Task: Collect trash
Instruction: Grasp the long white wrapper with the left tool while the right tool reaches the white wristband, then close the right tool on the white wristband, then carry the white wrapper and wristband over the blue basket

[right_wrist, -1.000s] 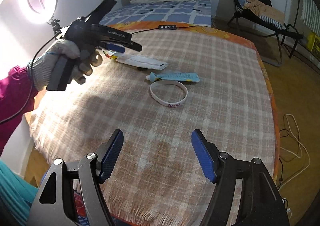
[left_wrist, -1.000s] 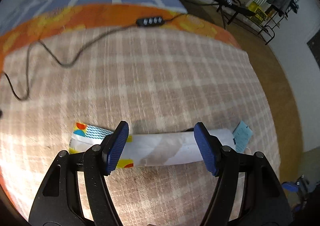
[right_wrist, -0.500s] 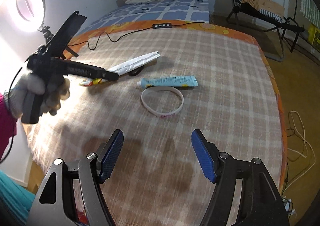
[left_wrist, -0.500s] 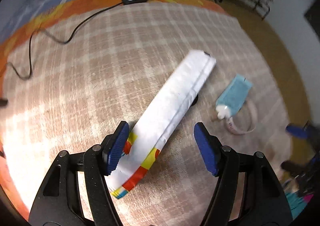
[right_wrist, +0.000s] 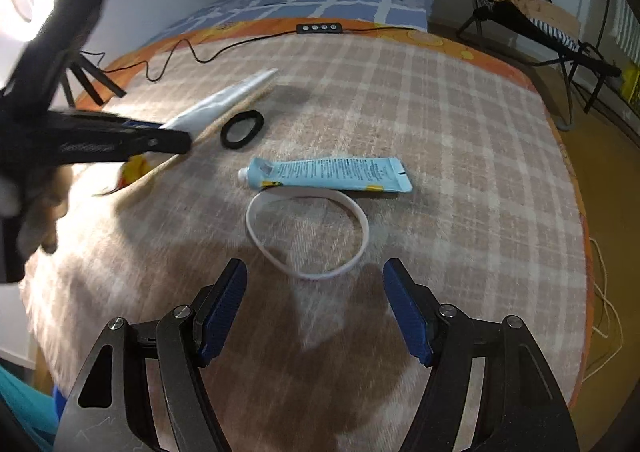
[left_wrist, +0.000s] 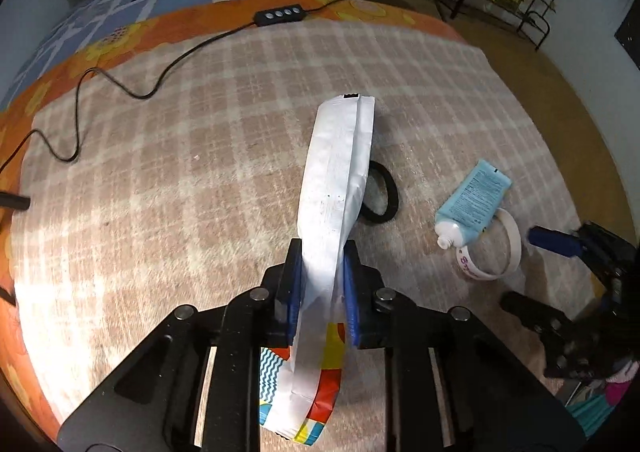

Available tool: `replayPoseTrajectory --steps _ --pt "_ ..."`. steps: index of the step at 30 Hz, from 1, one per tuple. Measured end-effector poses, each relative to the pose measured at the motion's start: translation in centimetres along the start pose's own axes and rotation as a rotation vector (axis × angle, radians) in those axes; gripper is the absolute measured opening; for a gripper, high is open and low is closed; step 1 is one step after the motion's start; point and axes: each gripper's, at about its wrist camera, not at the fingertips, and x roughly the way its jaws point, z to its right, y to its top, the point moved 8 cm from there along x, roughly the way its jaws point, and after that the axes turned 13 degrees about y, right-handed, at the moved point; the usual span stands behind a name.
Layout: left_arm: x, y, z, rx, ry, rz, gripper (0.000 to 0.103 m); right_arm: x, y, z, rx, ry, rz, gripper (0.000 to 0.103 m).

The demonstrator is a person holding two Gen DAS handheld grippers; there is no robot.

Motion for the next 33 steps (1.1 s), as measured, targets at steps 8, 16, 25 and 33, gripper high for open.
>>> replayPoseTrajectory --steps 8,16,25,33 --pt "-3.1 -2.7 -1.0 -0.017 -0.020 0.019 0.017 1.0 0.4 -0.6 -0.039 -0.004 -0.015 0.055" --pt "-5.9 -5.0 -1.2 -0.045 -0.025 0.042 0.017 -0.4 -0.6 -1.0 -0.002 0.053 -0.018 0.007" --pt "-9.9 -9.2 -1.7 -0.086 -0.034 0.054 0.017 -3.7 -2.5 -4.2 -0.030 0.072 0.012 0.006" --pt "-14.0 -13.6 -2.4 -0.111 -0.014 0.072 0.017 -6.9 -5.4 -8.1 -0.071 0.101 0.030 0.006"
